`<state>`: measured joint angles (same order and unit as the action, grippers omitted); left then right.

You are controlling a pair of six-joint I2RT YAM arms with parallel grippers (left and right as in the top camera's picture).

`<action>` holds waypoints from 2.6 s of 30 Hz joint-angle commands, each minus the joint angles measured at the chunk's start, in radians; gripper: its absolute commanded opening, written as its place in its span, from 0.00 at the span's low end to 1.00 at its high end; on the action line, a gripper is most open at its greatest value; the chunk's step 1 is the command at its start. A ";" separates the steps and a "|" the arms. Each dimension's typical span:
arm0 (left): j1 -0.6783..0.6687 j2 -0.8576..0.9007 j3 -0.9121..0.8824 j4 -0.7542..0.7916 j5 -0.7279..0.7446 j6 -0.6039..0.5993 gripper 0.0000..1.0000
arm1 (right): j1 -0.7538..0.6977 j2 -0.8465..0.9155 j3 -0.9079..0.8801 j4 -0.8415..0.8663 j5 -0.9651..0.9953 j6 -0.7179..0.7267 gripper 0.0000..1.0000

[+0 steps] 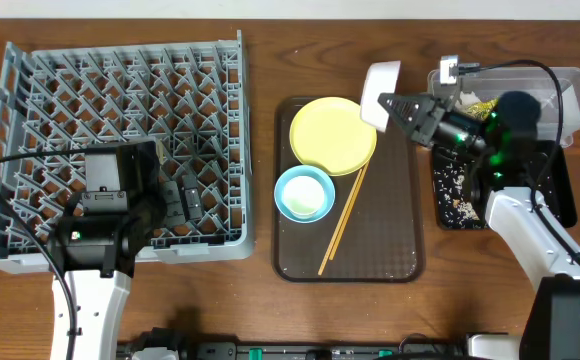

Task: Sort waste into correct bins and load items into the dishwasher rack
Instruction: 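Carry the empty white bowl back and set it on the yellow plate, then lift the white bowl with right gripper toward the left gripper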

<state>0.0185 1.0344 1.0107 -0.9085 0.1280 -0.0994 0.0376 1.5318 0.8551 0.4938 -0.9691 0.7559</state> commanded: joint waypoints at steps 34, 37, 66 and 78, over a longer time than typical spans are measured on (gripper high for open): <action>-0.002 0.004 0.025 0.017 0.003 0.013 0.98 | 0.453 0.355 0.377 -0.752 0.821 -0.850 0.50; -0.002 0.004 0.025 0.030 0.003 0.013 0.98 | 0.447 0.293 0.383 -0.795 0.803 -0.850 0.59; -0.002 0.043 0.025 0.080 0.082 0.013 0.98 | 0.498 0.315 0.374 -1.103 0.554 -0.658 0.15; -0.002 0.043 0.025 0.084 0.183 0.012 0.99 | 0.318 0.156 0.428 -1.095 0.477 -0.566 0.01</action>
<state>0.0181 1.0756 1.0107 -0.8276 0.2394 -0.0994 0.4343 1.7729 1.2430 -0.6125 -0.4232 0.1272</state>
